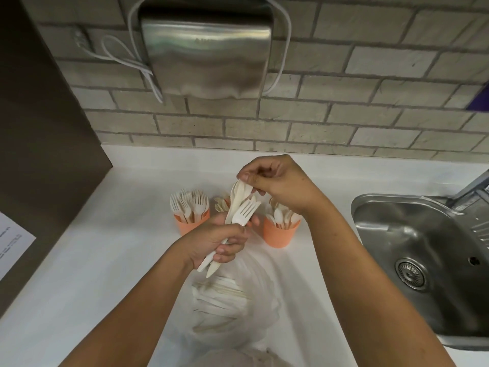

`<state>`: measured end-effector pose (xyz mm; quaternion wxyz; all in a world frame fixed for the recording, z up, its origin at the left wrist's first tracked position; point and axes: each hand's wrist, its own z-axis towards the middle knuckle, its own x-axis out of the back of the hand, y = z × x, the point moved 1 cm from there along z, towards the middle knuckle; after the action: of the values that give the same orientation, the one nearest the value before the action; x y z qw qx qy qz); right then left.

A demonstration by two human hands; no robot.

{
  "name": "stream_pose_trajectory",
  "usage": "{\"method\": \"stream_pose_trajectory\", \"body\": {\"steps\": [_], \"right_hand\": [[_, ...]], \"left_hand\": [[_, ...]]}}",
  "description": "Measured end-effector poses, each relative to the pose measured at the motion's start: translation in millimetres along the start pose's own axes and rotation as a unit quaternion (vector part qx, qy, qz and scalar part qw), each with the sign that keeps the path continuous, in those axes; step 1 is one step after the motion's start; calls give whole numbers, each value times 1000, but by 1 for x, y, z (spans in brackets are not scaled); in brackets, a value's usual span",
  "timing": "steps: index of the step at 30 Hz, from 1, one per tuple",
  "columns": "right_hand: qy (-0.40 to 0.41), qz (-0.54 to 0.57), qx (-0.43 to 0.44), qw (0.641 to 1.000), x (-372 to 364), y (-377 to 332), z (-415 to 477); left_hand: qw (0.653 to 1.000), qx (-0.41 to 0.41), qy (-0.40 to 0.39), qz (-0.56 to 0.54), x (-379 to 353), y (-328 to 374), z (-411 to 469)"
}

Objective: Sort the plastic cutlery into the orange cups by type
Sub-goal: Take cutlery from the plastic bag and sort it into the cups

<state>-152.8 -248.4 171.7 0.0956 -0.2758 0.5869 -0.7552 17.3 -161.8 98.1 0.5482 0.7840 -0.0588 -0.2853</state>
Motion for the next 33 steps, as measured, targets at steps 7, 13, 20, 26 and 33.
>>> {"method": "stream_pose_trajectory", "body": {"steps": [7,13,20,26,33], "right_hand": [[175,-12,61,983,8,-3,-1],[310,-12,105,945,27,-13,-1],[336,-197,131,912,67,14,-17],[258,-346,136,892,71,60,-38],[262,-363,175,877,47,88,-48]], "left_hand": [[999,3,1,32,1,-5,1],[999,5,7,46,-1,-4,1],[1000,5,23,-15,4,-5,-1],[997,2,3,-72,1,-4,4],[991,-6,-2,-137,-10,6,9]]}}
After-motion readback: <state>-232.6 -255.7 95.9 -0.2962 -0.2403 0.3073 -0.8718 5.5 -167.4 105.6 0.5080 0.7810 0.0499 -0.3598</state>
